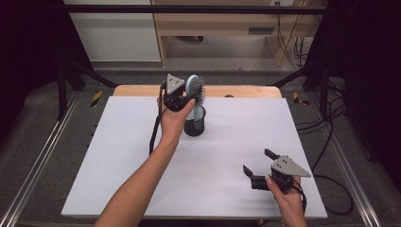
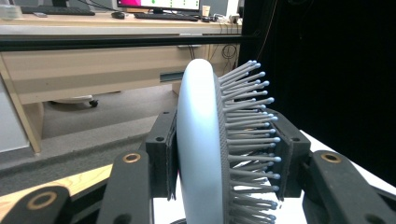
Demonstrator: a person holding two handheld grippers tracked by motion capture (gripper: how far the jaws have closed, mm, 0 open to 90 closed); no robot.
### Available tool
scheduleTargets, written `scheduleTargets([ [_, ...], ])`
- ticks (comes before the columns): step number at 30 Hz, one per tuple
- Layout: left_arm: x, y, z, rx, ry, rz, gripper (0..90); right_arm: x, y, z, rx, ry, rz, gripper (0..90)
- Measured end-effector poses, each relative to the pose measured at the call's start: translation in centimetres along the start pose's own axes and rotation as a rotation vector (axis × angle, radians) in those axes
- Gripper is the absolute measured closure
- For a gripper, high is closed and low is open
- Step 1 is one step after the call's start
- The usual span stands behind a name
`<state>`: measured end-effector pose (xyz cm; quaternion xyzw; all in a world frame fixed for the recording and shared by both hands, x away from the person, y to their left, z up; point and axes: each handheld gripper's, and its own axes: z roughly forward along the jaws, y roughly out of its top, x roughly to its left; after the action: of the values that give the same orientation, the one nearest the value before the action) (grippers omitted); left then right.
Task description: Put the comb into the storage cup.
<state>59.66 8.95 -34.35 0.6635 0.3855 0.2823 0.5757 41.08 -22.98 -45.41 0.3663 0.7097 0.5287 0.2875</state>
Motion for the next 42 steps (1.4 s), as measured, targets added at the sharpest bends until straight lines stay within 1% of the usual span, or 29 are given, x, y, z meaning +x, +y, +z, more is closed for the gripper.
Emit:
scheduleTargets([
  [2, -0.1, -0.1, 0.0, -0.008, 0.002, 0.001, 51.6, 0.1, 0.0, 0.0, 0.001, 0.003, 0.002, 2.8],
  [4, -0.1, -0.1, 0.0, -0.007, 0.004, 0.001, 51.5, 0.2, 0.0, 0.0, 0.001, 0.004, 0.006, 2.7],
  [6, 0.0, -0.1, 0.0, -0.008, 0.007, 0.000, 51.6, 0.1, 0.0, 0.0, 0.001, 0.004, -0.003, 2.7],
  [11, 0.1, -0.2, -0.1, -0.007, 0.010, 0.001, 51.6, 0.2, 0.0, 0.0, 0.003, 0.004, 0.005, 2.7],
  [15, 0.3, -0.4, 0.0, -0.004, 0.012, -0.002, 51.5, 0.1, 0.0, 0.0, 0.003, 0.004, -0.004, 2.7],
  [30, 0.3, -1.0, 0.0, -0.006, 0.012, -0.013, 51.5, 0.2, 0.0, 0.0, 0.007, 0.003, 0.000, 2.7],
  [35, 0.4, -1.5, 0.0, -0.001, 0.021, -0.017, 51.5, 0.2, 0.0, 0.0, 0.004, 0.003, -0.001, 2.6],
  [39, 0.5, -1.8, 0.0, -0.002, 0.018, -0.024, 51.5, 0.2, -0.1, 0.0, 0.005, 0.005, -0.001, 2.7],
  [42, 0.5, -2.0, 0.1, 0.002, 0.017, -0.020, 51.5, 0.3, -0.1, 0.1, 0.007, 0.008, -0.007, 2.7],
])
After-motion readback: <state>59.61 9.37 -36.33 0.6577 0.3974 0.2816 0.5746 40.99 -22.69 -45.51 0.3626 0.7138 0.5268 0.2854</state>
